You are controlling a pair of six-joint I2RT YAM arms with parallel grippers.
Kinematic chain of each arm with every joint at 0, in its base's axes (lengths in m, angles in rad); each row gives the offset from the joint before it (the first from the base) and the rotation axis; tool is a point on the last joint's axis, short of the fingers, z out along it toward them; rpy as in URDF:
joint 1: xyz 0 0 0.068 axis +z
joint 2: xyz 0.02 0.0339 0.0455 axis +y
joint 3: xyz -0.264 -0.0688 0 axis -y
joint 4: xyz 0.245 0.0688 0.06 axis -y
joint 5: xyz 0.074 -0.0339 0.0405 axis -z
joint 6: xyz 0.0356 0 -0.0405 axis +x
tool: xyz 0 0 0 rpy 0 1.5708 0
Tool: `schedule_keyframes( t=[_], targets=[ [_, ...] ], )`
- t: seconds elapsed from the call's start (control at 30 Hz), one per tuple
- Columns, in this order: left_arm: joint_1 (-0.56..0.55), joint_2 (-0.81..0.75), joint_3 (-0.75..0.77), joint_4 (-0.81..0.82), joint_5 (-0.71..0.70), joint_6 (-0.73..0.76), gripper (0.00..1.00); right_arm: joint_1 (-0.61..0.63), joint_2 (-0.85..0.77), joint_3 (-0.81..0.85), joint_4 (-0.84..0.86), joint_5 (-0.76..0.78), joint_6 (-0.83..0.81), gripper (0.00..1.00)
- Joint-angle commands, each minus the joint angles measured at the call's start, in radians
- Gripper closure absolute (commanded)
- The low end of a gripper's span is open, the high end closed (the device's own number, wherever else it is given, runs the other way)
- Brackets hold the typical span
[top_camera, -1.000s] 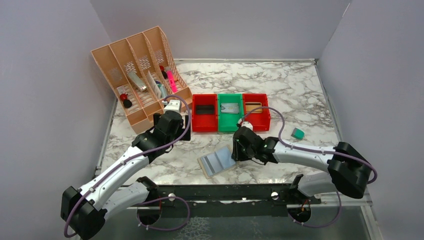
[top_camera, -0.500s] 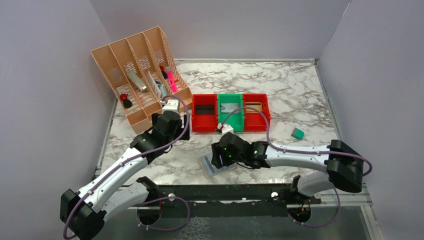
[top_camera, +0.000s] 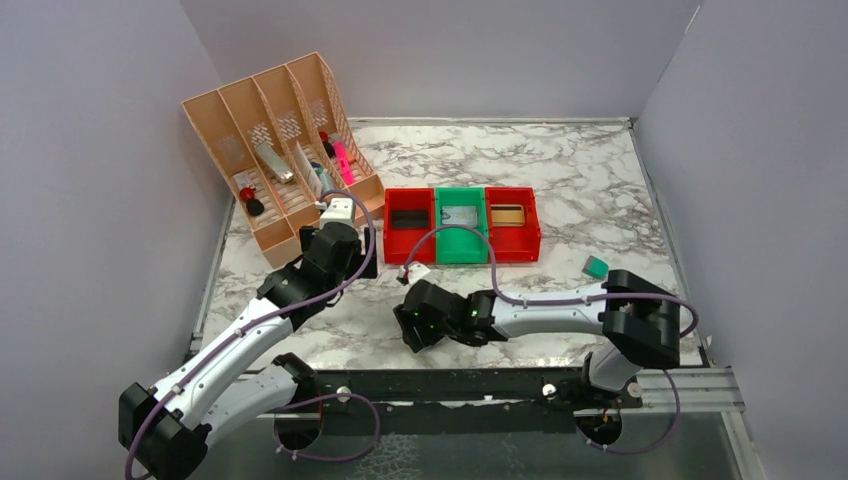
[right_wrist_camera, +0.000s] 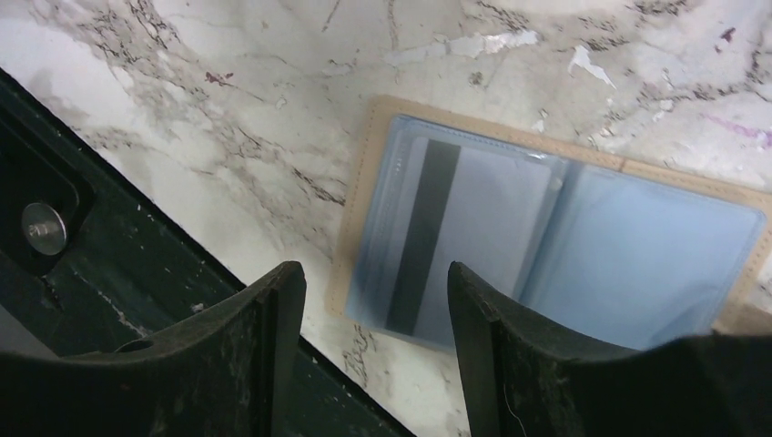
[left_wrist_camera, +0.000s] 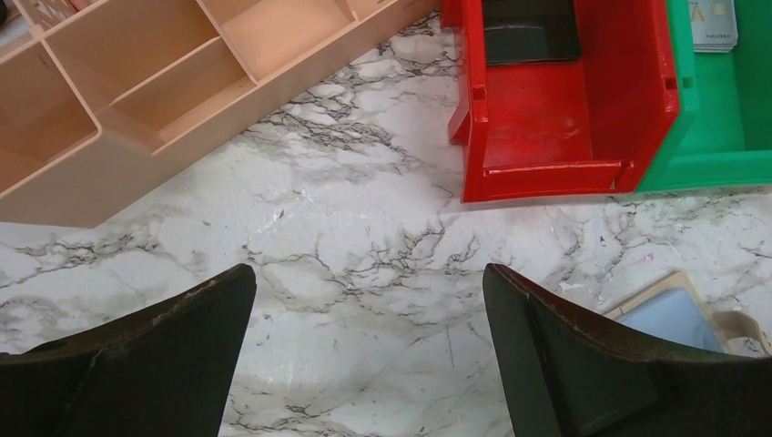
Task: Take the credit cards out of the card holder
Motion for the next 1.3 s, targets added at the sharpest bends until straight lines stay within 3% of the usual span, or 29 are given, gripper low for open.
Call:
schedule_keyframes(
  t=[0.0, 0.2, 0.4, 0.53, 0.7, 0.83, 0.9, 1.27],
  targets=[
    [0.007, -0.015, -0.012, 0.004, -0.028, -0.005, 0.01, 0.024, 0.075, 0.058, -0.026, 0.069, -0.032, 0.38],
    [0.008, -0.013, -0.011, 0.003, -0.024, -0.004, 0.01, 0.025, 0.155, 0.091, -0.098, 0.123, 0.004, 0.5],
    [0.008, -0.009, -0.012, 0.004, -0.02, -0.004, 0.01, 0.026, 0.156, 0.084, -0.132, 0.182, 0.054, 0.75],
    [0.008, -0.007, -0.012, 0.004, -0.019, -0.003, 0.01, 0.025, 0.158, 0.092, -0.137, 0.197, 0.052, 0.86],
    [0.01, -0.006, -0.012, 0.005, -0.017, -0.004, 0.01, 0.025, 0.156, 0.097, -0.132, 0.198, 0.058, 0.95],
    [0.01, -0.005, -0.012, 0.003, -0.016, -0.003, 0.01, 0.025, 0.121, 0.097, -0.127, 0.197, 0.055, 0.97],
    [0.01, -0.004, -0.012, 0.003, -0.016, -0.003, 0.01, 0.026, 0.094, 0.096, -0.131, 0.206, 0.055, 0.95],
    [0.01, 0.001, -0.01, 0.005, -0.007, -0.001, 0.01, 0.026, 0.019, 0.047, -0.148, 0.23, 0.085, 0.43]
  ],
)
